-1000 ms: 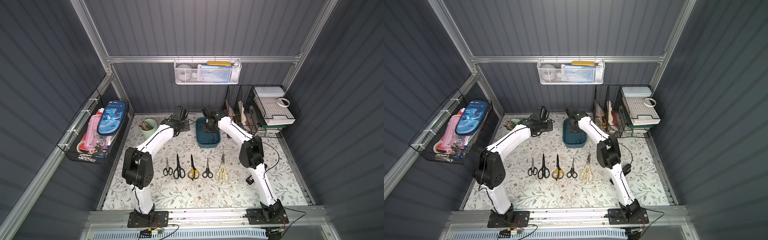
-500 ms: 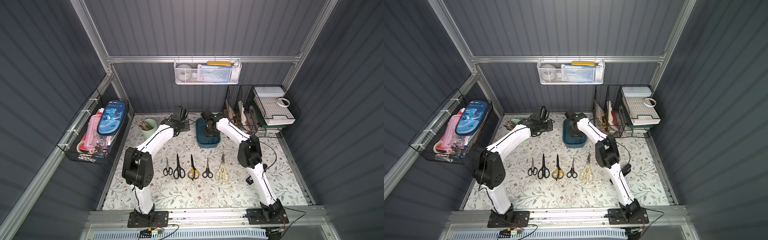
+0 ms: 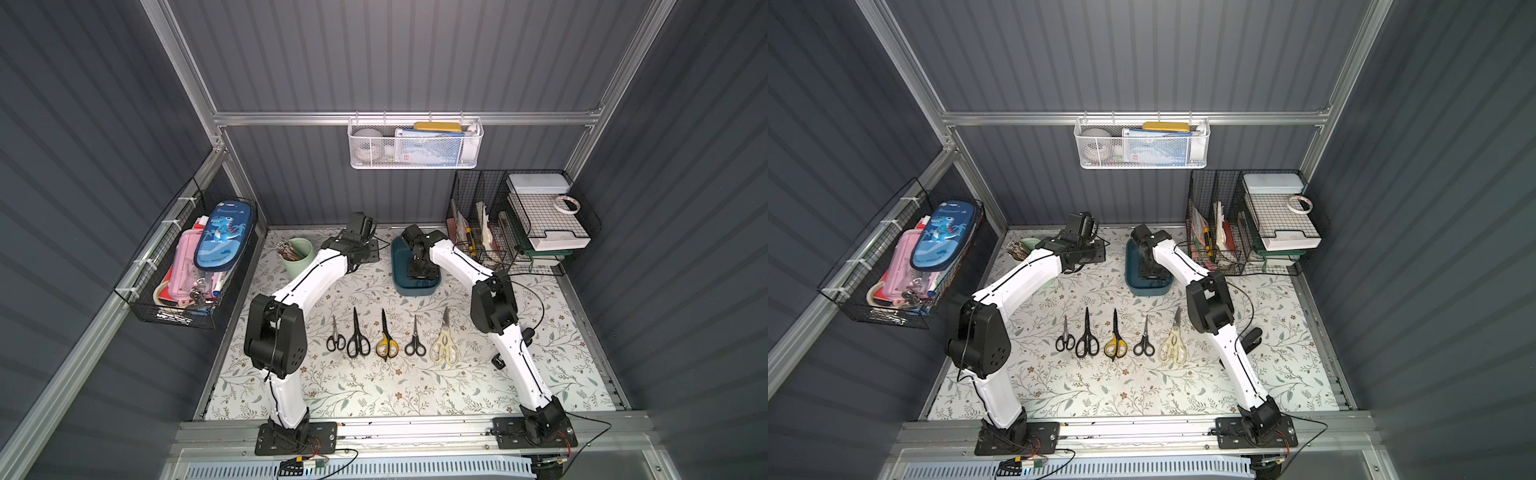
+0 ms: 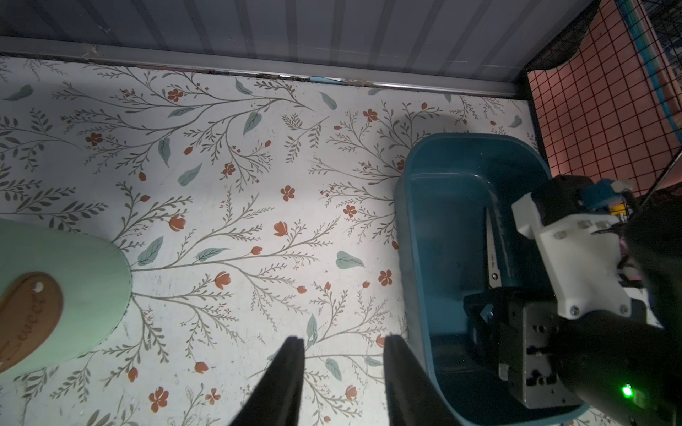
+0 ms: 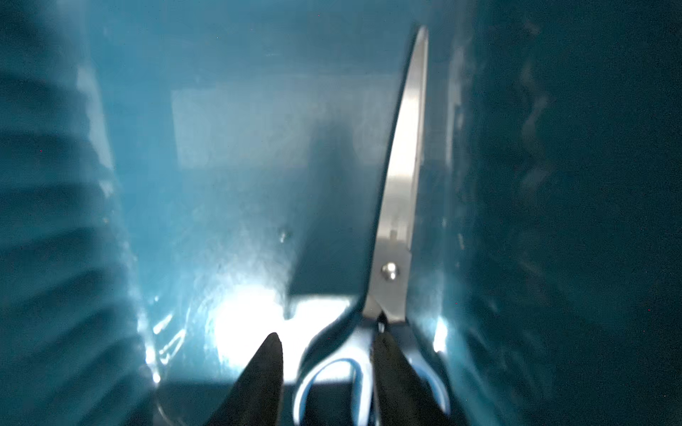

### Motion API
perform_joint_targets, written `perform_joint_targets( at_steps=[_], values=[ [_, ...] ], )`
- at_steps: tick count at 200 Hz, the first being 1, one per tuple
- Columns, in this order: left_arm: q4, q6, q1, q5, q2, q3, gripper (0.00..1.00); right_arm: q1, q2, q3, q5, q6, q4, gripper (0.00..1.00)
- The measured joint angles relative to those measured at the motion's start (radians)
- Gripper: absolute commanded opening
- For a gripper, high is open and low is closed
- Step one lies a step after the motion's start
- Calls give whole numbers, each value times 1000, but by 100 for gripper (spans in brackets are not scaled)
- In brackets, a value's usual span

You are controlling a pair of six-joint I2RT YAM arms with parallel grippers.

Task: Take the scissors out of the storage box
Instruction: Pick up the scissors from the storage box.

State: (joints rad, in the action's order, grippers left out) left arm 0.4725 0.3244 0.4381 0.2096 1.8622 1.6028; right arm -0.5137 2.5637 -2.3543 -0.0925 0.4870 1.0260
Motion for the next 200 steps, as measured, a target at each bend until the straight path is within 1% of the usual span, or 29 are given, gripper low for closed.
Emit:
perform_joint_targets(
  at_steps=[32,97,107,115,124,149,178,200],
  values=[
    [0,0,0,1,0,0,41,22,33,-48,53,23,-25,36],
    [3,0,0,3,0,0,41,26,63,-61,142,35,-107,19],
    [3,0,0,4,0,0,41,26,64,-60,152,30,-113,19],
    [4,0,0,4,0,0,41,26,64,-60,158,29,-116,19],
    [5,0,0,5,0,0,41,27,64,-60,163,27,-117,23],
    [8,0,0,5,0,1,41,25,30,-10,156,2,-140,29],
    [14,0,0,3,14,25,41,14,-71,121,63,-39,-146,35],
    [14,0,0,0,18,32,41,11,-124,138,-7,-64,-146,36]
  ],
)
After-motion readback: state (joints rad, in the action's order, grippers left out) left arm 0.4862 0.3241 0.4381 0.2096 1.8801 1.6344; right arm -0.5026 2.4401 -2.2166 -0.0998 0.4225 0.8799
